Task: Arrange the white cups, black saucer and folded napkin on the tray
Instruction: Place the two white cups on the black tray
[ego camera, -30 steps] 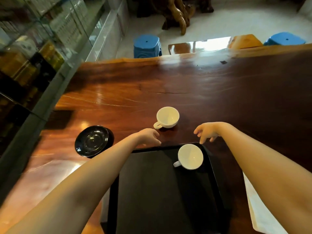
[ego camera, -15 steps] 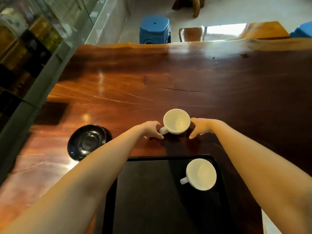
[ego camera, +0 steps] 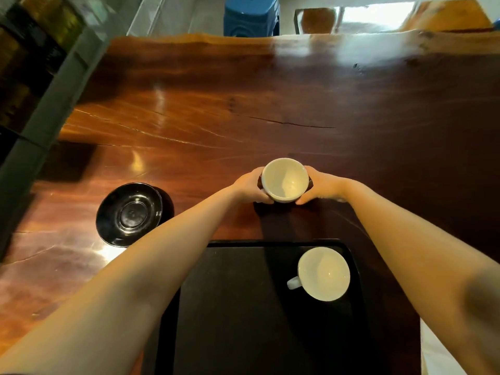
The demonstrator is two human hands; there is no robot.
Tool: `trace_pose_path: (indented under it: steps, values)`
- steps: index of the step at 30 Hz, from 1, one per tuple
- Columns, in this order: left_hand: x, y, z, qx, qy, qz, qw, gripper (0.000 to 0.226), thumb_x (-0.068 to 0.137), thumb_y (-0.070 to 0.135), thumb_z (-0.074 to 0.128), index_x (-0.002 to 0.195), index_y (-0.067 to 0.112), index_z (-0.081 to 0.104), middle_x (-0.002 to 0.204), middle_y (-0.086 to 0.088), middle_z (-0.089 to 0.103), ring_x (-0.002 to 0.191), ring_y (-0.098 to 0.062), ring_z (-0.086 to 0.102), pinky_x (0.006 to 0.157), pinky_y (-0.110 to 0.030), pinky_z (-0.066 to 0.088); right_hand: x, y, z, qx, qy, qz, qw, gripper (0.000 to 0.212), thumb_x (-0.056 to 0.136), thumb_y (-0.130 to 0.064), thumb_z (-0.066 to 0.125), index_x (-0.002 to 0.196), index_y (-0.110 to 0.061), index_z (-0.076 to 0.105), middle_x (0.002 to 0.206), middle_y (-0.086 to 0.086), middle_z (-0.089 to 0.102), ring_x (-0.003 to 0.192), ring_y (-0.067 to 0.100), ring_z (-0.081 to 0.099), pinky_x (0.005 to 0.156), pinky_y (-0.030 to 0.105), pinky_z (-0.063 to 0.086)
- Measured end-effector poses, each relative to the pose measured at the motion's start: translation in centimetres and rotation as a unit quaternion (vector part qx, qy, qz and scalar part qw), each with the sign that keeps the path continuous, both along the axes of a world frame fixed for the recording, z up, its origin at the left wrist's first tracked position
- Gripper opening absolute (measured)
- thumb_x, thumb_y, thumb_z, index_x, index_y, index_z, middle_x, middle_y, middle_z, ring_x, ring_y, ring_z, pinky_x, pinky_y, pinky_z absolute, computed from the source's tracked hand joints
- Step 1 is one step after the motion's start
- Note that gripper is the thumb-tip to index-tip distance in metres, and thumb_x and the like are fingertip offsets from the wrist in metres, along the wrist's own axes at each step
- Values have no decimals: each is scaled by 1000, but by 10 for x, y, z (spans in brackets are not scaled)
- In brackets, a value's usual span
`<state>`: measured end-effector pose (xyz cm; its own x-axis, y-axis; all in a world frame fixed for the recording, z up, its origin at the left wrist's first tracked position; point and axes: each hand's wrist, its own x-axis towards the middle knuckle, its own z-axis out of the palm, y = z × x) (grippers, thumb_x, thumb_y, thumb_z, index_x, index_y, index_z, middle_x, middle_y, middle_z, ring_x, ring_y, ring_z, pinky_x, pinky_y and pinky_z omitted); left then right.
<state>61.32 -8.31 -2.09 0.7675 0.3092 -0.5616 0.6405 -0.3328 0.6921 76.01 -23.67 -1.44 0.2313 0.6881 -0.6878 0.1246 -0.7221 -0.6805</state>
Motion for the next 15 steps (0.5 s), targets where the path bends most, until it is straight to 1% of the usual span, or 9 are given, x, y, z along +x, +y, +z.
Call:
trace_pose_path:
  steps: [3,6,7,9,11,13,15]
  values:
    - [-1,-3,4,0,7,-6,1000,83,65,12,81,135,20,37,136,-5,47,123,-22,44,97,-34,40,-3,-2,2,-4,3,8,1000,89,71,-6,77,138,-33,24,139,-5,31,116,10,28,105,38,25]
    - [-5,-7,10,-4,17,-13,1000,80,64,13,81,132,22,41,130,-2,51,112,-16,45,89,-29,41,-7,-7,9,-3,16,23,1000,78,72,-5,76,122,-40,28,117,-18,37,110,7,31,100,34,26]
    - [-6,-9,13,-7,17,-13,1000,78,64,13,82,131,23,42,127,-1,52,110,-15,45,86,-28,41,-8,-9,13,-1,19,27,999,76,72,-5,76,119,-41,28,112,-20,38,108,7,32,99,33,26]
    - [-10,-10,21,-9,14,-15,1000,76,64,13,82,129,24,44,123,1,52,110,-14,46,84,-27,42,-12,-11,22,3,20,32,999,76,72,-5,76,118,-41,28,107,-23,38,110,8,32,97,32,26]
    - [-13,-11,32,-3,6,-23,1000,76,64,12,82,129,23,44,124,0,52,111,-15,45,87,-28,41,-16,-12,34,13,21,38,999,74,73,-5,76,117,-43,29,104,-28,37,110,7,32,95,31,25]
    - [-17,-12,45,9,-3,-29,1000,76,64,11,81,130,21,44,124,0,52,114,-17,46,93,-32,41,-20,-12,48,28,20,44,998,67,73,-4,75,109,-46,36,104,-30,37,103,3,37,94,30,26]
    - [-22,-12,58,22,-11,-34,999,76,65,10,81,131,20,43,127,-3,52,118,-20,46,99,-36,42,-26,-12,62,48,20,52,997,63,74,-3,74,102,-49,41,105,-30,39,96,-2,42,92,25,29]
